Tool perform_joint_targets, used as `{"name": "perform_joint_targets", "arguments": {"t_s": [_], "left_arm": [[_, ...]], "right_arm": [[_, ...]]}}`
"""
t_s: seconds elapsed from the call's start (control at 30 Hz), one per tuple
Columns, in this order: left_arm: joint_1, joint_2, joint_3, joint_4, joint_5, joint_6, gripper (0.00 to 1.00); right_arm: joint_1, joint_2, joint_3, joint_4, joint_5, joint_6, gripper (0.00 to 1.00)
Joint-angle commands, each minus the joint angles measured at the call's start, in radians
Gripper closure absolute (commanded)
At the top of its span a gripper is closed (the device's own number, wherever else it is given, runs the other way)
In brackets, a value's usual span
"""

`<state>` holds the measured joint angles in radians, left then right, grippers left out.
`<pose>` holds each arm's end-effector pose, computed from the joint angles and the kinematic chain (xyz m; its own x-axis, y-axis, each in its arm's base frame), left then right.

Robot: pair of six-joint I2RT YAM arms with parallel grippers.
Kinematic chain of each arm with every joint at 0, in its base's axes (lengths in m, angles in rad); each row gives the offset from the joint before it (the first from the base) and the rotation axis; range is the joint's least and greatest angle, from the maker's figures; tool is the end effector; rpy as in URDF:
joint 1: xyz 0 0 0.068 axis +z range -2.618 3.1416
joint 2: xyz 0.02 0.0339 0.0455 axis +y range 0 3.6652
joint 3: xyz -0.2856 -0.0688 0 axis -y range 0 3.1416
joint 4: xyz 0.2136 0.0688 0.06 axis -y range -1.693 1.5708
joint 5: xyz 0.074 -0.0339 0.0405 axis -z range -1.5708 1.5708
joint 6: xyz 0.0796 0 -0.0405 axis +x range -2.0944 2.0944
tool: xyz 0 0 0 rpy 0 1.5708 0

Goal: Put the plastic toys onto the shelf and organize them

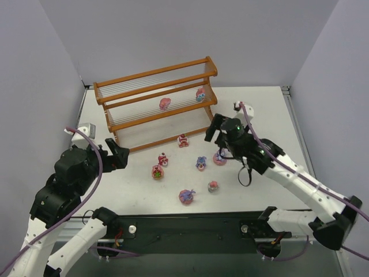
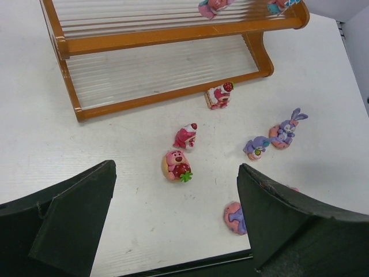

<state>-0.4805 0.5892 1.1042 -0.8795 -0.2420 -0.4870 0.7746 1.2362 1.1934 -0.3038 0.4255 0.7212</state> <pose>0.0800 -0.0202 0.3757 -0.3965 -0.3057 -0.8657 0.0732 0.9294 -0.3617 0.2231 0.1723 0.3843 -0.4198 0.4307 -0.7989 -0.1098 0.8497 0.5157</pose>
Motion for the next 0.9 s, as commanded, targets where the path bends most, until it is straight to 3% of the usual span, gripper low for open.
{"name": "perform_joint_targets", "arguments": {"t_s": [0.0,0.1,0.2,0.57,0.87], "left_arm": [[0.003,-0.019,-0.038,0.043,0.041,0.033,0.04],[0.002,-0.038,-0.073,0.037,0.050,0.022,0.03],[0.000,-0.055,-0.092,0.039,0.093,0.021,0.03],[-0.006,0.012,-0.077,0.063,0.142,-0.038,0.03],[-0.004,-0.006,-0.089,0.085,0.136,-0.070,0.03]], "right_arm": [[0.061,-0.184,-0.156,-0.256,-0.069,0.084,0.21],[0.078,-0.251,-0.282,-0.271,-0.244,0.054,0.20],[0.101,-0.297,-0.402,-0.270,-0.306,0.055,0.20],[0.206,-0.231,-0.505,-0.166,-0.251,-0.006,0.19],[0.242,-0.158,-0.571,-0.069,-0.192,0.000,0.24]]}}
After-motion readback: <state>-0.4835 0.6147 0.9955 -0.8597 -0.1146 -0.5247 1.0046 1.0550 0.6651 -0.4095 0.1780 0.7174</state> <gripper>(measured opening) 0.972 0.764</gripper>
